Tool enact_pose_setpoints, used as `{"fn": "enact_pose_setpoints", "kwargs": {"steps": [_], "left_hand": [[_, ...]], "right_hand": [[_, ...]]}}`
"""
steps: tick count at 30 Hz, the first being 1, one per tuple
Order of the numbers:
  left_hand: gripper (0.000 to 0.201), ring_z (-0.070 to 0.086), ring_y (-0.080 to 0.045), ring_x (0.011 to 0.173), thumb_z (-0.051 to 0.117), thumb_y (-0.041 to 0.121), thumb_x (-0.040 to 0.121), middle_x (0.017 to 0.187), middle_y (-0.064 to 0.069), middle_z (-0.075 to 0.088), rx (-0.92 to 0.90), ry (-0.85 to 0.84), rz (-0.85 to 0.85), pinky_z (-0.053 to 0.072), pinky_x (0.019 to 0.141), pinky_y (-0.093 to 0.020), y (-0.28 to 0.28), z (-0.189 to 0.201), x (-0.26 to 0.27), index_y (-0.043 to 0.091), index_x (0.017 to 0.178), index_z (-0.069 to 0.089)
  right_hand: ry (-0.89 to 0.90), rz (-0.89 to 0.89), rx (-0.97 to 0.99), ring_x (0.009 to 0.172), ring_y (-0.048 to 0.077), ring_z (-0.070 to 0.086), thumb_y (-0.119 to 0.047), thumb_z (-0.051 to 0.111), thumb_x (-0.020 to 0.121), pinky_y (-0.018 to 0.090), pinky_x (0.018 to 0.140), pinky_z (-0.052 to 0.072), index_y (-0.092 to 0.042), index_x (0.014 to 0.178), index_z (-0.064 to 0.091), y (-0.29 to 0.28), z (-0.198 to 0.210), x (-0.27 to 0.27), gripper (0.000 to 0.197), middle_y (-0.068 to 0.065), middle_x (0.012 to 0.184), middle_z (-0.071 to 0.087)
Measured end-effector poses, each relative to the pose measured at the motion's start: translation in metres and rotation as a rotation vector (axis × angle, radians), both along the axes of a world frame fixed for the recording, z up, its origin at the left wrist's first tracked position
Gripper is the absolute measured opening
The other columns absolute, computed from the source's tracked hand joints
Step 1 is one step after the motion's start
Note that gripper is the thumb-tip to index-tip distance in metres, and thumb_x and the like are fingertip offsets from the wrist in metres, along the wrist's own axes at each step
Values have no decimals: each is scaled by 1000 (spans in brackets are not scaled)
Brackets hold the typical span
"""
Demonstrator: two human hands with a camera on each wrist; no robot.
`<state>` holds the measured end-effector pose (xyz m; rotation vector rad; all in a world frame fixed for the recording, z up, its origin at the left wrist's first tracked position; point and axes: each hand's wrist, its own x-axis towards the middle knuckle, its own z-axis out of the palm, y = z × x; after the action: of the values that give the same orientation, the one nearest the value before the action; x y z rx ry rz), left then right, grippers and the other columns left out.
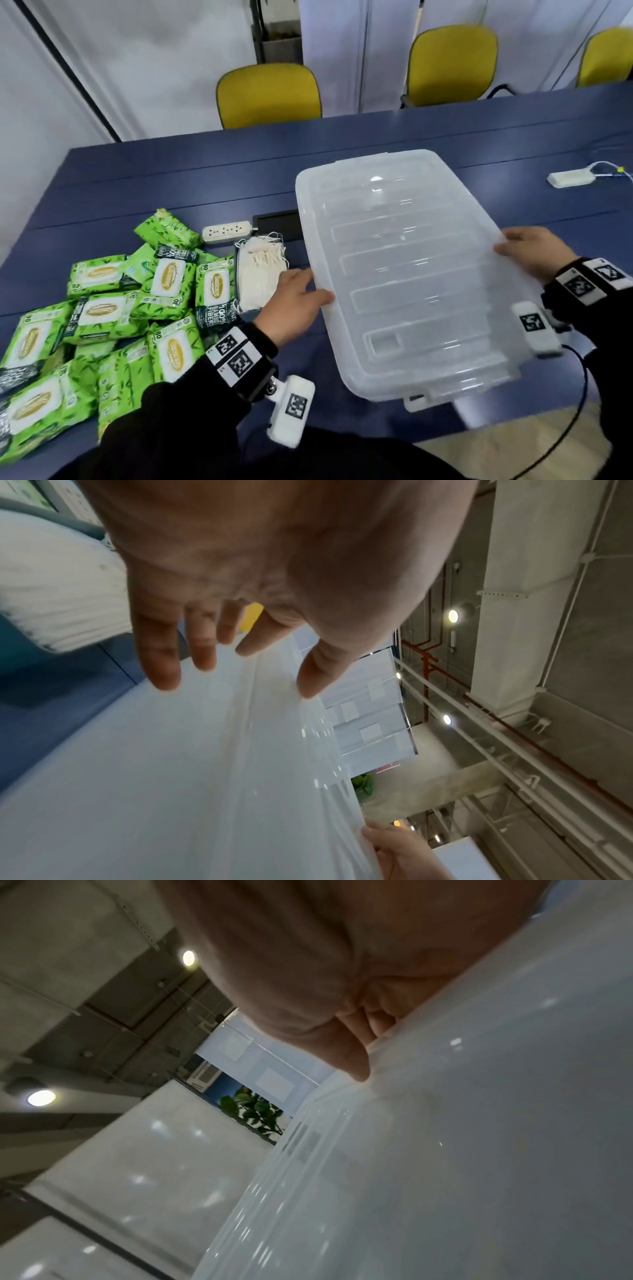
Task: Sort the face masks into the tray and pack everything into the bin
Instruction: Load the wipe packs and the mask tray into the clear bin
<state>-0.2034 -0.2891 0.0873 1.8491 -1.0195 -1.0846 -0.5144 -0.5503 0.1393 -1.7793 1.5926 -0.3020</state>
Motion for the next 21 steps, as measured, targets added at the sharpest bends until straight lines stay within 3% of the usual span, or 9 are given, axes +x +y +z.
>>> {"fn": "enact_pose_setpoints", "kwargs": {"steps": [2,5,7,9,12,14,17,19,21], "left_hand": [[48,62,-31,115,67,45,71,126,-9,59,-121,65,65,52,104,-52,0,22,0,36,118,65],[71,64,-24,123,71,8,85,138,-8,61,-361,291,165,55,101,-41,4,56,6,28,147,41],[81,61,-30,127,69,-4,85,142,-11,60,-489,392,223,55,101,-44,14,80,22,23,152,33],[79,64,-33,120,65,-11,86,141,-16,60,-569,469,290,59,92,-46,29,101,46,23,151,37],[71,65,-33,111,60,-9,90,141,-18,59,-625,497,361,61,75,-42,58,119,78,23,150,41],[62,65,-33,109,63,-2,92,140,-19,59,-635,523,412,61,72,-41,84,121,98,20,147,44],[60,67,-35,109,68,12,89,137,-21,63,-572,627,481,62,79,-45,133,106,126,16,145,48],[60,69,-34,107,67,8,90,137,-18,64,-506,679,470,63,78,-47,171,93,146,16,146,49],[58,72,-33,98,64,3,89,129,-13,68,-446,699,495,64,68,-46,200,82,168,17,143,50]], "right_hand": [[-55,-8,-96,76,26,65,-4,62,94,36,81,54,-7,108,73,9,23,11,18,11,88,70],[-228,25,-173,71,11,67,-16,69,92,25,65,55,-21,109,71,13,64,30,18,3,95,72],[-354,62,-123,70,15,69,-28,75,87,30,61,54,-28,115,69,20,87,48,29,2,99,74],[-468,108,-36,61,18,67,-27,74,90,30,52,51,-31,124,63,34,101,72,36,6,96,73],[-664,136,79,68,21,69,-14,68,94,36,55,56,-26,133,58,63,97,117,42,8,101,74],[-777,127,148,65,17,69,-7,62,96,29,51,56,-19,133,60,81,87,152,38,8,99,73],[-830,137,271,54,13,63,-3,55,99,24,45,52,-10,130,62,105,72,203,33,6,84,69],[-859,128,337,51,13,61,-2,54,99,25,44,50,-6,132,59,121,62,241,33,4,76,69],[-863,120,370,53,17,59,-2,53,99,27,46,52,-2,134,55,136,53,277,35,4,74,68]]}}
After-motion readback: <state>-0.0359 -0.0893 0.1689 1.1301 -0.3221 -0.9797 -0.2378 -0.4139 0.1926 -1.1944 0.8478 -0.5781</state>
